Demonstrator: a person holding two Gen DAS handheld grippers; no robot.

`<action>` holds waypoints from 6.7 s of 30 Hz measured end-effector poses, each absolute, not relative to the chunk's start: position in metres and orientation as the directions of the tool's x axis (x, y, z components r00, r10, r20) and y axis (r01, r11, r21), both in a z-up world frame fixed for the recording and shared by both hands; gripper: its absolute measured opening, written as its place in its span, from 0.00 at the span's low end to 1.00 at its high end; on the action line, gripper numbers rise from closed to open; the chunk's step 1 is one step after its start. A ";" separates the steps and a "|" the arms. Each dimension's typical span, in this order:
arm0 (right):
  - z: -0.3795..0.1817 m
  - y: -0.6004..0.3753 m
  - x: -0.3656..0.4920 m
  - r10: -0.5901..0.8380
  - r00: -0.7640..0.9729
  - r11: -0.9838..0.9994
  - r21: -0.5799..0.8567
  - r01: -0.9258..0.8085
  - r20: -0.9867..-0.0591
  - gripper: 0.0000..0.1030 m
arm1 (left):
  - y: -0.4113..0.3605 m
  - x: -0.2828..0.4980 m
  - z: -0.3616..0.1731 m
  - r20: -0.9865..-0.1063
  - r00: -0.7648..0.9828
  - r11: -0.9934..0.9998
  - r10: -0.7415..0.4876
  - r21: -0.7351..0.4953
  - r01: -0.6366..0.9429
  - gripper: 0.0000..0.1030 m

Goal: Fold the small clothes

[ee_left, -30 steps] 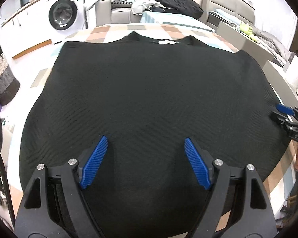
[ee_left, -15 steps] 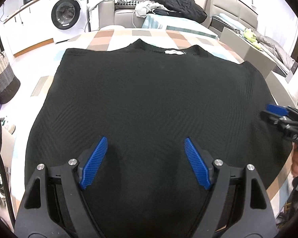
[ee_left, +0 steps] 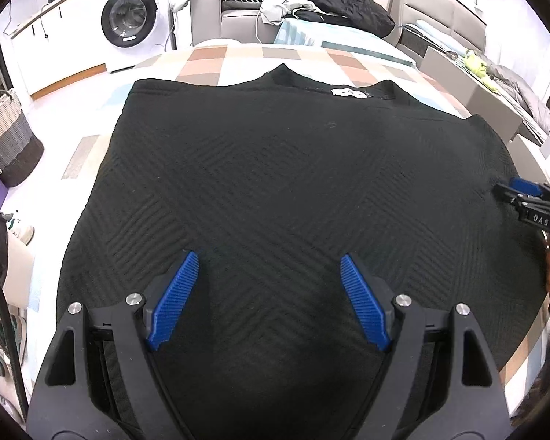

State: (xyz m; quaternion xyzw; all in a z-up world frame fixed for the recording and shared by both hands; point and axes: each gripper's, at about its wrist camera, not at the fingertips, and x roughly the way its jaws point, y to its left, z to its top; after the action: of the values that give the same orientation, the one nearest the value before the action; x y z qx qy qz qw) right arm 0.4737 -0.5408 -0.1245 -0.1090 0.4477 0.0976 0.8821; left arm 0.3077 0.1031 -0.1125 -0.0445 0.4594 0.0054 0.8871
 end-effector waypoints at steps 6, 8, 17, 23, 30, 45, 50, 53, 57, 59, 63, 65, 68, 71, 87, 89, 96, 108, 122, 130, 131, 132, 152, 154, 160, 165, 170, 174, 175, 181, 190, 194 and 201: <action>-0.123 -0.579 0.471 0.122 0.551 0.970 -0.020 -0.244 -0.826 0.69 | 0.102 0.312 -0.112 -0.819 0.572 0.995 -0.034 -0.079 -0.054 0.76; -0.120 -0.580 0.469 0.117 0.562 0.971 -0.024 -0.237 -0.819 0.69 | 0.105 0.313 -0.108 -0.813 0.578 0.992 -0.065 -0.118 -0.054 0.76; -0.112 -0.543 0.485 0.182 0.560 0.952 0.002 -0.306 -0.808 0.69 | 0.119 0.334 -0.111 -0.818 0.573 0.989 -0.040 -0.114 -0.095 0.76; -0.120 -0.545 0.488 0.129 0.548 0.950 -0.055 -0.306 -0.826 0.68 | 0.120 0.322 -0.110 -0.814 0.580 0.994 -0.032 -0.088 -0.068 0.76; -0.110 -0.548 0.450 0.156 0.551 0.943 -0.042 -0.329 -0.820 0.70 | 0.111 0.276 -0.106 -0.802 0.596 0.994 -0.034 -0.088 -0.062 0.76; -0.119 -0.537 0.392 0.224 0.523 0.920 0.001 -0.393 -0.823 0.78 | 0.143 0.152 -0.088 -0.773 0.633 0.957 0.043 -0.150 -0.247 0.76; -0.113 -0.529 0.379 0.262 0.526 0.911 0.028 -0.411 -0.809 0.78 | 0.172 0.113 -0.085 -0.751 0.660 0.882 -0.002 -0.312 -0.353 0.76; -0.111 -0.520 0.375 0.301 0.518 0.896 0.051 -0.441 -0.801 0.78 | 0.179 0.103 -0.089 -0.737 0.672 0.849 -0.069 -0.397 -0.348 0.73; -0.107 -0.508 0.368 0.335 0.511 0.880 0.068 -0.471 -0.791 0.78 | 0.186 0.105 -0.101 -0.729 0.671 0.795 -0.135 -0.483 -0.366 0.62; -0.106 -0.505 0.364 0.354 0.505 0.870 0.080 -0.486 -0.787 0.78 | 0.188 0.109 -0.104 -0.722 0.682 0.786 -0.120 -0.488 -0.379 0.62; -0.104 -0.500 0.360 0.366 0.506 0.865 0.085 -0.495 -0.781 0.78 | 0.187 0.133 -0.107 -0.729 0.681 0.800 -0.066 -0.446 -0.400 0.61; -0.105 -0.498 0.359 0.369 0.504 0.863 0.087 -0.498 -0.781 0.78 | 0.184 0.147 -0.108 -0.732 0.681 0.813 -0.018 -0.407 -0.417 0.53; -0.106 -0.494 0.358 0.359 0.508 0.864 0.072 -0.499 -0.783 0.78 | 0.181 0.165 -0.112 -0.737 0.676 0.816 0.023 -0.377 -0.439 0.18; -0.106 -0.492 0.358 0.358 0.510 0.865 0.071 -0.497 -0.783 0.78 | 0.177 0.164 -0.103 -0.701 0.710 0.811 0.065 -0.377 -0.447 0.11; -0.122 -0.501 0.362 0.334 0.486 0.878 0.079 -0.472 -0.807 0.78 | 0.138 0.170 -0.044 -0.615 0.778 0.929 0.130 -0.198 -0.312 0.08; -0.120 -0.505 0.361 0.337 0.489 0.882 0.087 -0.464 -0.804 0.78 | 0.121 0.179 -0.026 -0.579 0.807 0.956 0.118 -0.152 -0.249 0.08; -0.103 -0.527 0.354 0.336 0.531 0.901 0.102 -0.421 -0.777 0.78 | 0.028 0.222 0.011 -0.507 0.859 0.997 -0.078 -0.037 0.069 0.08; -0.088 -0.586 0.355 0.297 0.578 0.948 0.164 -0.271 -0.760 0.78 | -0.085 0.245 -0.064 -0.712 0.552 0.880 -0.434 -0.203 0.430 0.13; -0.104 -0.539 0.404 0.574 0.409 0.818 0.476 -0.322 -0.710 0.78 | 0.047 0.194 -0.044 -0.671 0.684 0.955 -0.286 -0.256 0.148 0.56; -0.124 -0.523 0.429 0.674 0.305 0.737 0.634 -0.233 -0.672 0.08 | 0.070 0.197 -0.045 -0.669 0.701 0.961 -0.246 -0.263 0.087 0.56; -0.110 -0.521 0.423 0.699 0.320 0.714 0.647 -0.267 -0.639 0.07 | 0.071 0.198 -0.043 -0.665 0.707 0.962 -0.241 -0.260 0.084 0.56; -0.095 -0.521 0.418 0.732 0.325 0.680 0.669 -0.299 -0.598 0.07 | 0.071 0.199 -0.040 -0.659 0.713 0.962 -0.240 -0.261 0.083 0.56; -0.067 -0.573 0.381 0.504 0.463 0.863 0.445 -0.238 -0.729 0.42 | 0.034 0.210 -0.066 -0.723 0.631 0.959 -0.282 -0.220 0.177 0.56; -0.059 -0.555 0.394 0.548 0.435 0.836 0.465 -0.290 -0.715 0.42 | 0.033 0.212 -0.066 -0.722 0.632 0.960 -0.280 -0.222 0.172 0.56; -0.102 -0.494 0.445 0.604 0.263 0.791 0.526 -0.313 -0.752 0.43 | 0.047 0.212 -0.062 -0.719 0.647 0.966 -0.254 -0.221 0.134 0.56; -0.096 -0.467 0.447 0.670 0.252 0.729 0.556 -0.400 -0.698 0.09 | 0.056 0.212 -0.060 -0.719 0.650 0.965 -0.248 -0.240 0.102 0.56; -0.052 -0.501 0.454 0.669 0.469 0.742 0.556 -0.375 -0.577 0.08 | 0.051 0.213 -0.059 -0.717 0.650 0.965 -0.253 -0.233 0.119 0.56; -0.080 -0.502 0.464 0.607 0.416 0.795 0.514 -0.322 -0.678 0.15 | 0.043 0.216 -0.068 -0.740 0.623 0.966 -0.254 -0.223 0.129 0.56; -0.086 -0.504 0.463 0.598 0.391 0.802 0.514 -0.305 -0.700 0.17 | 0.041 0.216 -0.070 -0.747 0.616 0.967 -0.252 -0.219 0.130 0.56; -0.106 -0.536 0.420 0.668 0.276 0.736 0.558 -0.382 -0.692 0.49 | 0.037 0.209 -0.080 -0.770 0.583 0.965 -0.260 -0.213 0.150 0.56; -0.121 -0.557 0.375 0.657 0.247 0.723 0.500 -0.477 -0.713 0.52 | 0.038 0.206 -0.083 -0.773 0.576 0.964 -0.265 -0.212 0.158 0.56; -0.111 -0.570 0.365 0.640 0.256 0.727 0.463 -0.507 -0.725 0.52 | 0.040 0.204 -0.081 -0.769 0.581 0.964 -0.265 -0.215 0.155 0.56; -0.127 -0.578 0.377 0.675 0.247 0.713 0.530 -0.459 -0.695 0.21 | 0.035 0.208 -0.079 -0.766 0.585 0.964 -0.267 -0.213 0.161 0.56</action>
State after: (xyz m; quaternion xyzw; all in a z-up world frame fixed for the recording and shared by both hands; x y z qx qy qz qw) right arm 0.3773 -0.5782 -0.1266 0.1093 0.4952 0.3626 0.7819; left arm 0.2081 0.0346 -0.0788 -0.0605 0.4395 -0.1206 0.8881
